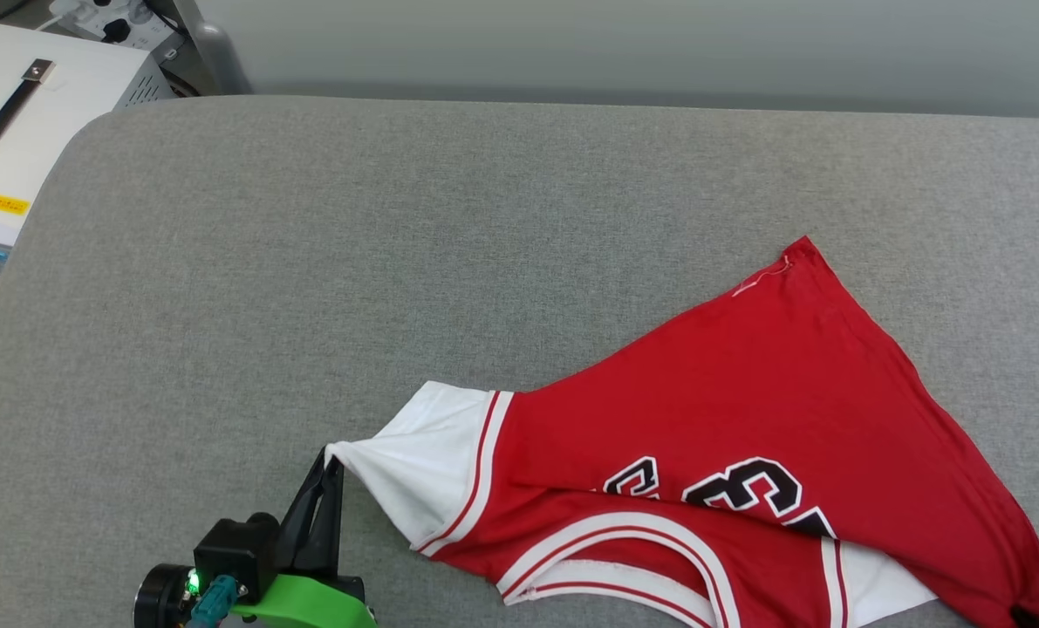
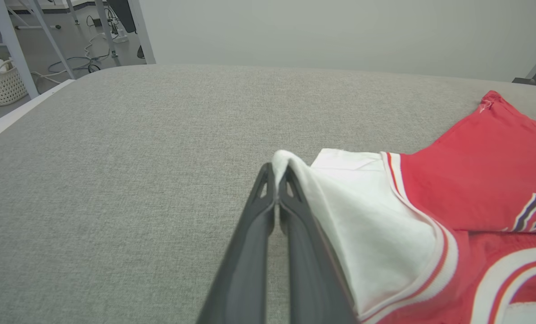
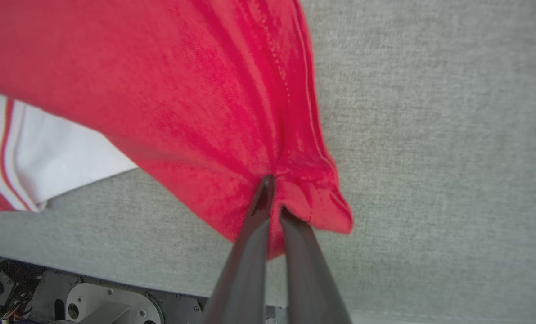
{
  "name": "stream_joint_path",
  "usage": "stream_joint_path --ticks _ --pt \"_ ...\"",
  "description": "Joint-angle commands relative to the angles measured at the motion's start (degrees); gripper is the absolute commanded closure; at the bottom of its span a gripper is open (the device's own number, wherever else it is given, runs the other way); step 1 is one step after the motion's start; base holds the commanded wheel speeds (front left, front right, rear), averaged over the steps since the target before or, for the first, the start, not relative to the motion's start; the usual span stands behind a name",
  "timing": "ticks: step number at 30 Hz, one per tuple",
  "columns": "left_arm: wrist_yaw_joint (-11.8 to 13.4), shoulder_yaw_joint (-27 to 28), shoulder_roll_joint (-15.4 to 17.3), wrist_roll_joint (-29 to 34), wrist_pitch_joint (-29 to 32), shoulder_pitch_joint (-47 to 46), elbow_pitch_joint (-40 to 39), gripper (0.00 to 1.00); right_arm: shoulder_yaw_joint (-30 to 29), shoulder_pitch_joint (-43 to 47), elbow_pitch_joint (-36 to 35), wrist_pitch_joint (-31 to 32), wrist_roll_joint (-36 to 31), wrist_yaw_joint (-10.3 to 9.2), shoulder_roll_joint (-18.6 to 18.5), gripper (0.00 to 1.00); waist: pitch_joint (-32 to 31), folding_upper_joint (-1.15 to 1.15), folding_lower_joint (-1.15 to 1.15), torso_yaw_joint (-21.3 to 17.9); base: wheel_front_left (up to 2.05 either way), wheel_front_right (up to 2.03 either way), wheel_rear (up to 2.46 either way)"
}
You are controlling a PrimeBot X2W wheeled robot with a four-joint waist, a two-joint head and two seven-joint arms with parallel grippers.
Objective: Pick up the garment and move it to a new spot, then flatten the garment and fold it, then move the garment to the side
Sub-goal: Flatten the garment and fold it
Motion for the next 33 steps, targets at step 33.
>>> stream_joint_path --ticks 33 --pt "-0.7 -7.1 -2.6 2.1 -0.3 -9.5 -4.8 1.0 15.5 -46.4 -4.5 25.0 -2.4 0.01 -11.8 0.0 12.1 0.0 0.0 11.2 0.0 0.0 0.0"
